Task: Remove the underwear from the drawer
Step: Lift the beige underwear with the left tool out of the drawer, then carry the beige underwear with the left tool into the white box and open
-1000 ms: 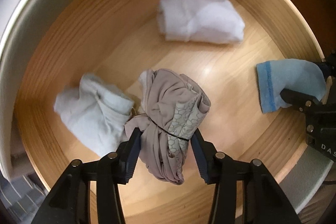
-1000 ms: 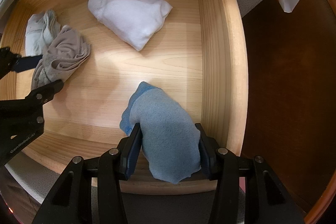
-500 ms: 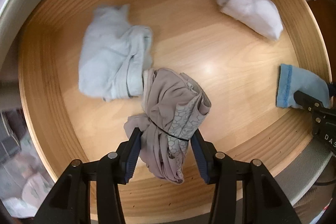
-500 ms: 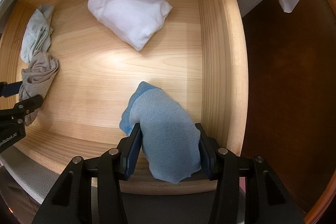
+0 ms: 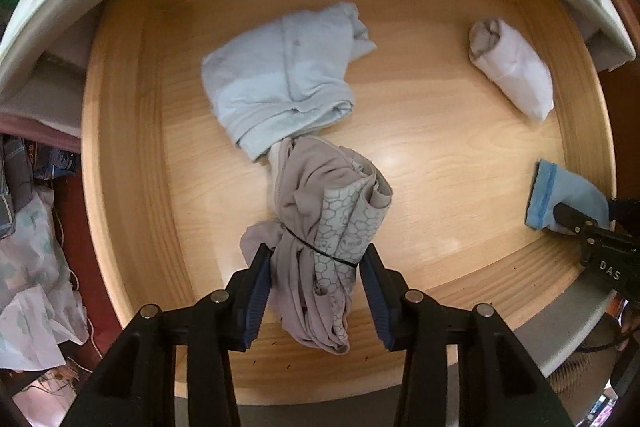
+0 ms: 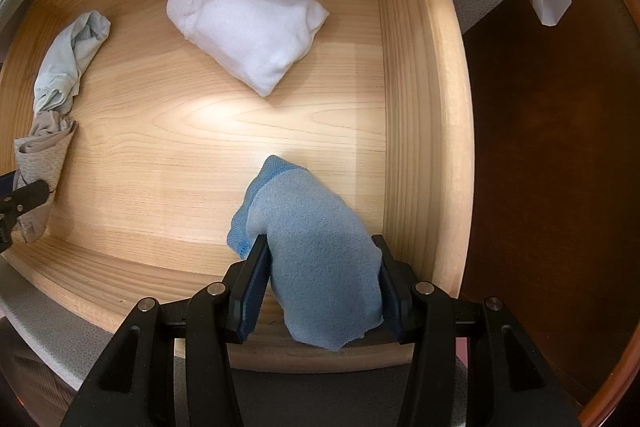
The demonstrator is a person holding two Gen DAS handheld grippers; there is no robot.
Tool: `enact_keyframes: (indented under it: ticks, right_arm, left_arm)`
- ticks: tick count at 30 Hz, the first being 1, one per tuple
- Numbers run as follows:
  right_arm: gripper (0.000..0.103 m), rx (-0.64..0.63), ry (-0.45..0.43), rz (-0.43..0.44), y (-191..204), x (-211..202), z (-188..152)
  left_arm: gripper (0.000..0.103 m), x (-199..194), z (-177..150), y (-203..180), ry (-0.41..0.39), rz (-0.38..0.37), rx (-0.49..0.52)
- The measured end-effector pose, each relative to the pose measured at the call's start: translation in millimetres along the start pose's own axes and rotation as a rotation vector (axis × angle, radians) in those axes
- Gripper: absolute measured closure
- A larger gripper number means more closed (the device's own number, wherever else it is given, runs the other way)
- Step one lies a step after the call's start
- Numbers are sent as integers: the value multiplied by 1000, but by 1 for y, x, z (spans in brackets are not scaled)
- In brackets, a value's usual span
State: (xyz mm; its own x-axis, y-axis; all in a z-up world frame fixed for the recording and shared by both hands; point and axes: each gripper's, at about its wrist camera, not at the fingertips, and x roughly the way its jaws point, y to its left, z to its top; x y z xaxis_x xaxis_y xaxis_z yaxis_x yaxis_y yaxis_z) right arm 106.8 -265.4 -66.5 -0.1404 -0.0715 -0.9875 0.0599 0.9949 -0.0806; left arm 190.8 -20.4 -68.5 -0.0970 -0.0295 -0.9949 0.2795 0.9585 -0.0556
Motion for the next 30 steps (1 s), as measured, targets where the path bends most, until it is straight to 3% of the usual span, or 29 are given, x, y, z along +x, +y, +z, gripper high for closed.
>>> enact_keyframes:
  ticks: [12, 22, 30]
  right_arm:
    - [57, 1, 0, 0, 0, 0, 1]
    - [57, 3, 1, 0, 1, 0, 1]
    - [57, 4, 1, 0, 1, 0, 1]
  left_arm:
    - [59, -43, -15, 31, -73, -32, -20]
    - [60, -71, -27, 35, -120, -27, -17]
    - [60, -113, -37, 27, -174, -27, 41]
